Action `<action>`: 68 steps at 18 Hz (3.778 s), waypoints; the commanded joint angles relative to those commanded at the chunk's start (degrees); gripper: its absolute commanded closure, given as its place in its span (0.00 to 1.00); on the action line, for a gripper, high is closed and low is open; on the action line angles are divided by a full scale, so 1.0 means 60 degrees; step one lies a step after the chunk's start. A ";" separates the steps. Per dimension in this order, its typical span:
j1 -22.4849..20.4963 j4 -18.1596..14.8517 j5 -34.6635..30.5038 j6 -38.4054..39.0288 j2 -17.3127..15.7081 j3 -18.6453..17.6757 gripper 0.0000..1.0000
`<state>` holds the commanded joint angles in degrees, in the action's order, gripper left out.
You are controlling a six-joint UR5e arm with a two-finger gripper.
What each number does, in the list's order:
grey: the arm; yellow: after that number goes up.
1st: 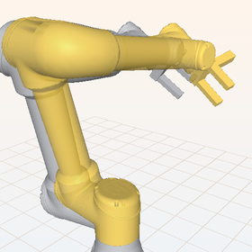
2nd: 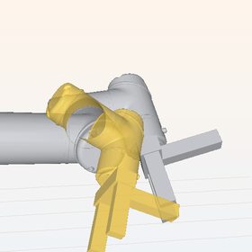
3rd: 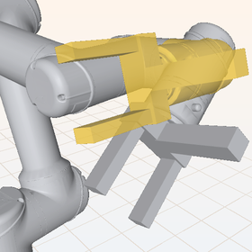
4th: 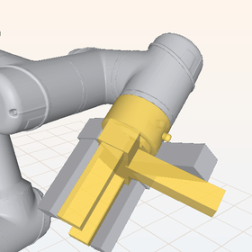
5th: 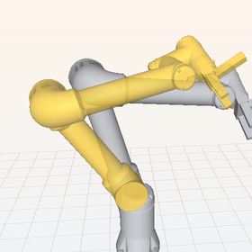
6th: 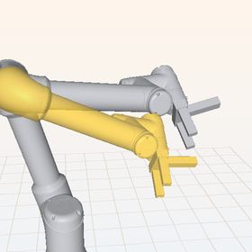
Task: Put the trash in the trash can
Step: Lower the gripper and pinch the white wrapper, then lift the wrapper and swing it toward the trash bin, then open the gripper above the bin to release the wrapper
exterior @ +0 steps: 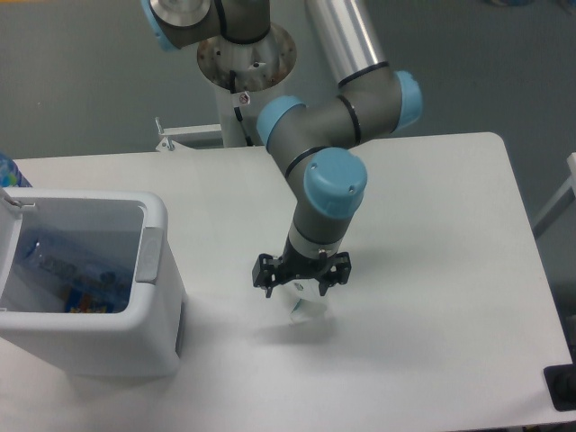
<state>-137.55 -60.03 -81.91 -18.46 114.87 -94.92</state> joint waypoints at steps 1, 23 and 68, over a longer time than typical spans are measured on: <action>0.0000 0.0000 -0.0015 0.0000 0.0073 0.0015 0.20; -0.0073 -0.0044 -0.0469 0.0439 0.0103 0.0190 0.95; 0.1389 0.0103 0.5097 0.1684 -0.2606 0.2682 0.94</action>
<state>-129.21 -59.41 -51.33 -8.35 99.23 -78.83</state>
